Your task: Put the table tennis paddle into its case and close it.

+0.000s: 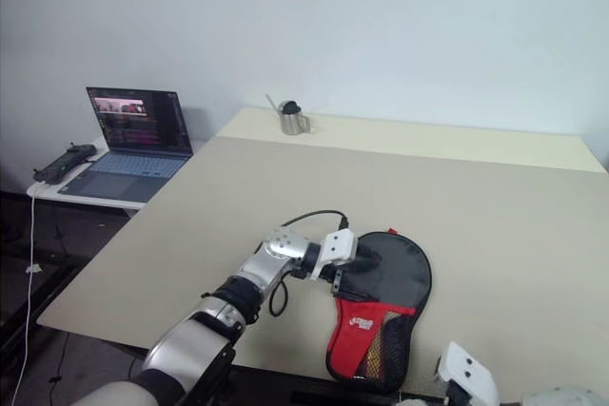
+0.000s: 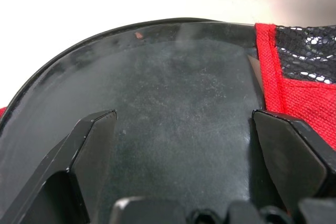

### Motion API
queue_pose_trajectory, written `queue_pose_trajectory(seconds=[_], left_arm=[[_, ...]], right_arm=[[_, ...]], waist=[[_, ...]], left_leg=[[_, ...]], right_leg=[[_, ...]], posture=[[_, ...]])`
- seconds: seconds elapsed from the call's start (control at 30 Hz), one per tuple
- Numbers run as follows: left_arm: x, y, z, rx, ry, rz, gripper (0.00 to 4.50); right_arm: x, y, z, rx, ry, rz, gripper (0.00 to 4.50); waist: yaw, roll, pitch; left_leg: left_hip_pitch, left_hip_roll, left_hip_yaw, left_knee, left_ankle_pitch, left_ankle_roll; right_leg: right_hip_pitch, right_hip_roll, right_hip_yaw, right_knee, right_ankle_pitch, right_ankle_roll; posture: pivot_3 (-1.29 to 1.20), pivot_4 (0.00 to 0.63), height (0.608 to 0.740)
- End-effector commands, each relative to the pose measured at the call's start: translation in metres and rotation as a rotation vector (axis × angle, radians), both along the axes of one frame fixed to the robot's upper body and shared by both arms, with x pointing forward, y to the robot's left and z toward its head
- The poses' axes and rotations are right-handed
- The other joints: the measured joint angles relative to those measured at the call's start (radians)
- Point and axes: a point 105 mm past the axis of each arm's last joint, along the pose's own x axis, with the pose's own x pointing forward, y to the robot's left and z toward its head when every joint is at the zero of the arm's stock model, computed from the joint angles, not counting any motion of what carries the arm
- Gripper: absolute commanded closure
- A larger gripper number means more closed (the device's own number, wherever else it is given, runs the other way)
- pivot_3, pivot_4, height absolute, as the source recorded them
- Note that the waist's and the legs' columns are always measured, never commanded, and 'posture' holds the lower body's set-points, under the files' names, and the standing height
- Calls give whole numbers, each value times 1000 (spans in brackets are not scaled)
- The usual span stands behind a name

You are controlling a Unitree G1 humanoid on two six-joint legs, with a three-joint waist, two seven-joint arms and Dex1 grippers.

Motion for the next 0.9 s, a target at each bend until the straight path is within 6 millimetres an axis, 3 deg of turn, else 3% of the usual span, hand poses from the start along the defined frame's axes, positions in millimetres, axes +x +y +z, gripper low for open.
queue_pose_trajectory(seconds=[0.03,0.23,0.37,0.63,0.67,0.8,0.9], left_arm=[[-18,5,-44,183,84,-43,0],[-19,1,-43,179,78,-55,0],[-17,-2,-42,169,69,-46,0],[-17,-8,-41,143,65,-33,0],[-18,-8,-41,141,65,-33,0],[-18,-9,-41,125,66,-31,0],[-16,-6,-35,92,73,-16,0]], right_arm=[[-13,21,3,77,23,70,4167],[7,17,3,51,-38,9,4167],[21,5,9,22,-95,-50,2912],[20,-6,26,14,-107,-20,200],[21,-7,28,13,-110,-19,40],[34,-12,39,18,-174,-16,40],[63,-15,53,31,-288,-51,40]], waist=[[0,0,0],[0,0,0],[0,0,0],[0,-1,0],[0,-1,0],[-1,-1,0],[-6,-2,1]], left_leg=[[0,0,0,0,0,0],[0,0,-1,0,0,0],[0,-1,-1,1,0,0],[0,-1,-1,1,0,0],[0,-1,-1,1,0,0],[0,-1,-1,1,0,0],[0,0,-1,1,0,0]], right_leg=[[0,0,0,0,0,0],[0,-1,-1,0,0,0],[0,-1,-1,0,0,0],[0,-1,-1,0,0,0],[0,-2,-1,0,0,0],[0,-2,-1,0,0,0],[0,-2,-1,0,0,0]], posture=[[0,150,740],[0,150,740],[0,150,740],[0,150,740],[0,150,740],[0,150,740],[0,150,740]])
